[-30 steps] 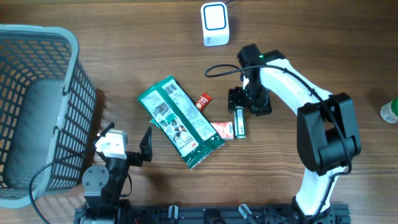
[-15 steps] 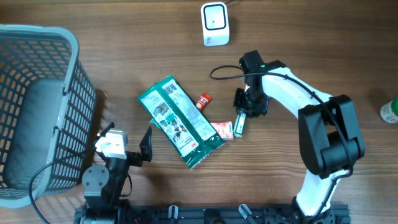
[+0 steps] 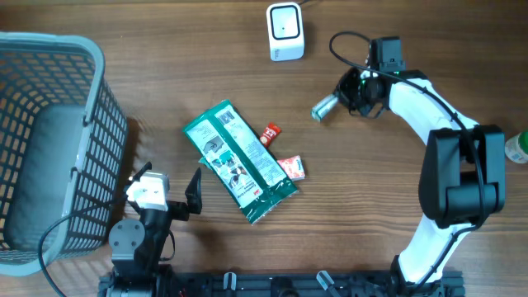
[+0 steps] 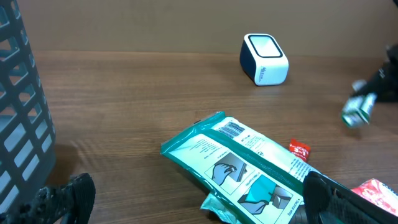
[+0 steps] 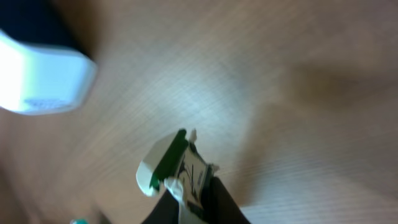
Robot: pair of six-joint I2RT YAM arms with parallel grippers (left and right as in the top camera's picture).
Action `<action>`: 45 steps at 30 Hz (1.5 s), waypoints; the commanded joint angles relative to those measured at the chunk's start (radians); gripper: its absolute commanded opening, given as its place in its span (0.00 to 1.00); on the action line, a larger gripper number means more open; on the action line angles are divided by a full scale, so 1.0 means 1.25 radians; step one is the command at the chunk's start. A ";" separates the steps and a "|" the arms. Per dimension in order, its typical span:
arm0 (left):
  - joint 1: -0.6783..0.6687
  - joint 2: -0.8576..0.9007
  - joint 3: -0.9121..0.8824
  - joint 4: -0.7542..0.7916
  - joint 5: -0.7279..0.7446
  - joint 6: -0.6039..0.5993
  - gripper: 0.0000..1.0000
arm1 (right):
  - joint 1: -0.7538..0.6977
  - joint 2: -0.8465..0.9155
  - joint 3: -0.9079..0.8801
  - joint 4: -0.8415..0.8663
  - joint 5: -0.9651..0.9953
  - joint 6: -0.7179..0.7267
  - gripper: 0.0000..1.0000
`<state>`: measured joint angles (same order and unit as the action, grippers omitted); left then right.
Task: Scan the item barcode
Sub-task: 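Grasp the slim green-white box with right gripper and lift it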
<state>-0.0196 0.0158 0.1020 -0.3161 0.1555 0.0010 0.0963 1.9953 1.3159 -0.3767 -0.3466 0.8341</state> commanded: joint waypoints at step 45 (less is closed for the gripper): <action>-0.002 -0.002 -0.003 0.000 0.007 -0.007 1.00 | 0.060 -0.166 -0.197 -0.184 0.108 -0.418 1.00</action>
<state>-0.0196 0.0158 0.1020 -0.3157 0.1551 0.0013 0.1413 1.7805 1.0729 -0.6289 -0.1879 0.3954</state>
